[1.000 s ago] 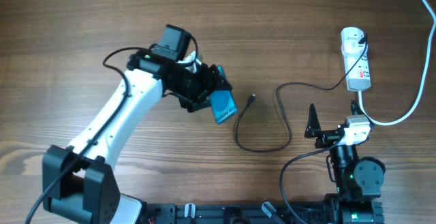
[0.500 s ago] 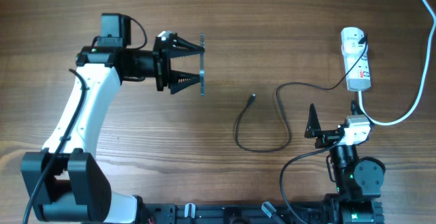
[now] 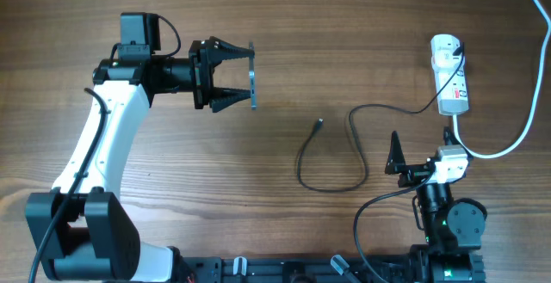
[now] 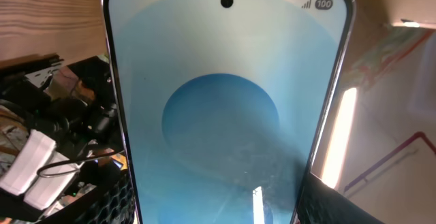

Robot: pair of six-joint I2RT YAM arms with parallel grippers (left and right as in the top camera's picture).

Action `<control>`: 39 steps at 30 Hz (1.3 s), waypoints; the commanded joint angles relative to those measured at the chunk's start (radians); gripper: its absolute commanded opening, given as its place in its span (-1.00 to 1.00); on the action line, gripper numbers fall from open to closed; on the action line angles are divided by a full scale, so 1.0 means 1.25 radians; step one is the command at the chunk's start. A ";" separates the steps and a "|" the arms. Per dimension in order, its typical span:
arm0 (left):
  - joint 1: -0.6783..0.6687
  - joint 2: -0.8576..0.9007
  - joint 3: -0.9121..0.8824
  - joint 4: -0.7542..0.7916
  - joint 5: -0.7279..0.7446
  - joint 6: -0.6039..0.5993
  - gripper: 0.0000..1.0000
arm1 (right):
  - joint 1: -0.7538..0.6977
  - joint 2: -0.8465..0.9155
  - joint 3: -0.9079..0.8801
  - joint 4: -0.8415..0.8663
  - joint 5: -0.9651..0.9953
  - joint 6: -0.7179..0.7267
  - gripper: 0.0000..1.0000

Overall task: Plug charger to phone and switch on socket
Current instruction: 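Lift the phone upright with the left gripper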

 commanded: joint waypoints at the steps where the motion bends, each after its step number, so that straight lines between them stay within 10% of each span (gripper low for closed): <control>1: 0.002 -0.022 0.002 0.005 0.014 -0.025 0.43 | 0.002 -0.003 -0.001 0.002 0.005 0.002 0.99; 24: -0.029 -0.022 0.002 0.006 -0.005 -0.024 0.43 | 0.002 -0.003 -0.001 0.005 -0.016 0.028 0.99; 28: -0.029 -0.022 0.002 0.006 -0.004 -0.024 0.43 | 0.002 -0.003 -0.001 0.015 -0.122 0.374 1.00; 31: -0.029 -0.022 0.002 0.005 -0.004 -0.024 0.43 | 0.002 -0.003 -0.001 0.018 -0.165 0.995 1.00; 35: -0.029 -0.022 0.002 0.006 -0.004 -0.024 0.43 | 0.002 -0.003 -0.001 0.018 -0.130 1.491 0.99; 39: -0.029 -0.022 0.002 0.006 -0.004 -0.024 0.43 | 0.002 -0.003 -0.001 0.045 -0.137 1.635 0.99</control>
